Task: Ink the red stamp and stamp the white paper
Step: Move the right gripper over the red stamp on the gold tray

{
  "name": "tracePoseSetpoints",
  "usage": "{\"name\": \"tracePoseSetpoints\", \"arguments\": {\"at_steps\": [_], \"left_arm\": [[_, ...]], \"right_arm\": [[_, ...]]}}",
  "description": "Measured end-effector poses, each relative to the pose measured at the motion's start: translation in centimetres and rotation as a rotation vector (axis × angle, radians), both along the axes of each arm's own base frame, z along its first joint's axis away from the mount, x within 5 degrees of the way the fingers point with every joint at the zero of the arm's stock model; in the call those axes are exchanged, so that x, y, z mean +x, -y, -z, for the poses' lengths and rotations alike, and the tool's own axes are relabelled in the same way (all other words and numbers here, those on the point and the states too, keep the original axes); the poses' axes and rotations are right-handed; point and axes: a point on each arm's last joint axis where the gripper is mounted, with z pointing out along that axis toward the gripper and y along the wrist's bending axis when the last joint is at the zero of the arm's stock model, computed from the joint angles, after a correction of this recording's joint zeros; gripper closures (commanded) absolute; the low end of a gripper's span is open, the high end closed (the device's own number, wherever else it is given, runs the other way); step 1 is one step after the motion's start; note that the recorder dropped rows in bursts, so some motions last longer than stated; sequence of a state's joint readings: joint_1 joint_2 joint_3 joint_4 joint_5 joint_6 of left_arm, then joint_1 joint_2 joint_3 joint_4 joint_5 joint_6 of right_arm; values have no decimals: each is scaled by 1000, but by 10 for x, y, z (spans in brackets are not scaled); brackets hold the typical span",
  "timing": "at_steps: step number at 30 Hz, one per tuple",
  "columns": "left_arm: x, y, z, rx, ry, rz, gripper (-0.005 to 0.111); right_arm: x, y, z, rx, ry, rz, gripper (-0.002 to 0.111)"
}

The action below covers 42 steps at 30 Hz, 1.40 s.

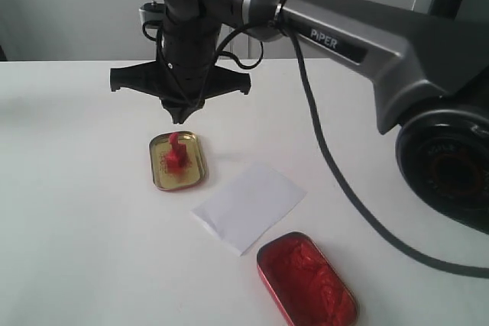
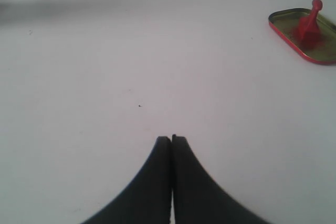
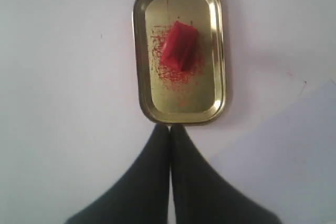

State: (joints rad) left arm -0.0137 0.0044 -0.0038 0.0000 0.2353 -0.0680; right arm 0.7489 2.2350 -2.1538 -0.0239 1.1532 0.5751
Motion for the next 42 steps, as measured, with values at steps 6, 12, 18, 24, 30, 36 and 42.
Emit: {"name": "tracePoseSetpoints", "arguments": {"at_steps": [6,12,18,24,30,36,42], "left_arm": [[0,0,0,0,0,0,107],[0,0,0,0,0,0,107],[0,0,0,0,0,0,107],[0,0,0,0,0,0,107],[0,0,0,0,0,0,107],[0,0,0,0,0,0,107],[0,0,0,0,0,0,107]], "right_arm": [[6,-6,1,51,45,-1,108],[7,-8,0,72,63,-2,108],[5,-13,-2,139,31,8,108],[7,-23,-2,215,-39,56,108],[15,-32,12,212,-97,119,108],[23,-31,14,161,-41,197,108],[28,-33,36,109,-45,271,108]]}}
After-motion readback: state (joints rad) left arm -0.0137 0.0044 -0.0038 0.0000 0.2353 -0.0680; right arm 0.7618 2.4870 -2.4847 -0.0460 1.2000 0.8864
